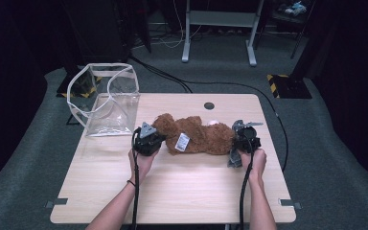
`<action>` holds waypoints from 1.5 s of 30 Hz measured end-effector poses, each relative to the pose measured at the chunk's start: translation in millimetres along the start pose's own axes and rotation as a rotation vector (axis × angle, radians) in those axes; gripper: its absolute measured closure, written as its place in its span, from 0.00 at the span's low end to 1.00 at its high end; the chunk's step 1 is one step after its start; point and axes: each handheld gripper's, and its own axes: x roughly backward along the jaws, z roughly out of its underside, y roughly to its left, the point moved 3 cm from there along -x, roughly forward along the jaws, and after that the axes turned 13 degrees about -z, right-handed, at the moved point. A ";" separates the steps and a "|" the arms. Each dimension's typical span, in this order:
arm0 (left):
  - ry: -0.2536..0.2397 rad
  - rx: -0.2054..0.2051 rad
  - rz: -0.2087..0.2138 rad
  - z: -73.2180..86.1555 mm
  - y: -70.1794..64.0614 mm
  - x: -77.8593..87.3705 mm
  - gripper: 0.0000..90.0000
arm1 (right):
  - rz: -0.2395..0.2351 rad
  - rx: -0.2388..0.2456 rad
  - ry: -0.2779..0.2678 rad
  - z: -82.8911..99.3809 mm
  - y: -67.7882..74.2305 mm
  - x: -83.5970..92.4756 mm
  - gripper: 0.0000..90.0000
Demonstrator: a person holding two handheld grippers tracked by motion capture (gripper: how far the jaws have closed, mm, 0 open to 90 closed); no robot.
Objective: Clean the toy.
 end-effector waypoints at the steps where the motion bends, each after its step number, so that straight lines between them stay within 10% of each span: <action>1: -0.001 0.001 -0.001 0.2 0.0 0.0 0.99 | 0.006 0.005 -0.031 -3.3 3.5 8.0 0.84; 7: -0.006 0.001 -0.002 0.3 -0.7 0.2 0.98 | -0.026 0.127 -0.172 -25.4 39.4 55.0 0.84; 11: -0.011 0.003 0.002 0.0 -0.8 0.8 0.99 | -0.062 0.158 -0.125 -27.2 56.9 39.1 0.84; 21: -0.008 -0.007 0.013 -0.6 0.5 2.7 0.99 | 0.086 0.121 -0.053 -16.5 29.3 29.7 0.84; 24: -0.009 -0.001 0.012 -0.2 0.4 2.1 0.99 | 0.045 0.118 -0.094 -13.1 33.3 36.8 0.84; 31: -0.008 -0.008 0.011 -0.3 -0.2 1.9 0.99 | -0.143 0.210 -0.156 -14.4 90.0 40.2 0.83; 35: -0.008 -0.010 0.008 -0.8 -0.1 2.0 0.99 | -0.177 0.267 -0.095 -8.5 116.2 24.1 0.84; 45: -0.011 -0.012 0.014 -1.5 -1.4 1.1 0.99 | -0.085 0.242 -0.070 13.2 98.1 18.0 0.84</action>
